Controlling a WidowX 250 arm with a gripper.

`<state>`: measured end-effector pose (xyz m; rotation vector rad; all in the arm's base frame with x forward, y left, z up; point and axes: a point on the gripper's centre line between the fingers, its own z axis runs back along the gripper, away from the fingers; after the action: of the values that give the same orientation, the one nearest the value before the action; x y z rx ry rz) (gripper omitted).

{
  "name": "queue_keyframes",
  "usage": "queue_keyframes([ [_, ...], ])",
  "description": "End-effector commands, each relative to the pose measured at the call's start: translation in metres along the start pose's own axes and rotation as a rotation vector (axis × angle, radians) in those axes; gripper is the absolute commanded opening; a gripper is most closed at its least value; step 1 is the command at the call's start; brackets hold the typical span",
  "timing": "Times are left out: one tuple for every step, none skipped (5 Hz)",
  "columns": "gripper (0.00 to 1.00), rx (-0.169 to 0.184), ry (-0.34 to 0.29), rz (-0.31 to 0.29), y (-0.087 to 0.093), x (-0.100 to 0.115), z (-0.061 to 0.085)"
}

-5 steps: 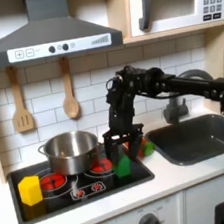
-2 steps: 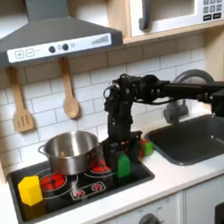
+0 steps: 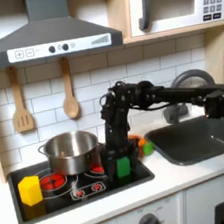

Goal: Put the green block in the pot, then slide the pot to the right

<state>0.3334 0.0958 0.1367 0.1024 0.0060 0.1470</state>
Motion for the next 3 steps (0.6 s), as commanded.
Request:
queue_keyframes([
  [1.0,-0.006,0.014,-0.014,-0.0016,-0.0015,-0.0035],
  [1.0,-0.011,0.015,-0.02,-0.0019,-0.0048,-0.0027],
  [0.0,-0.022,-0.004,-0.022,-0.0013,-0.0036,-0.0015],
])
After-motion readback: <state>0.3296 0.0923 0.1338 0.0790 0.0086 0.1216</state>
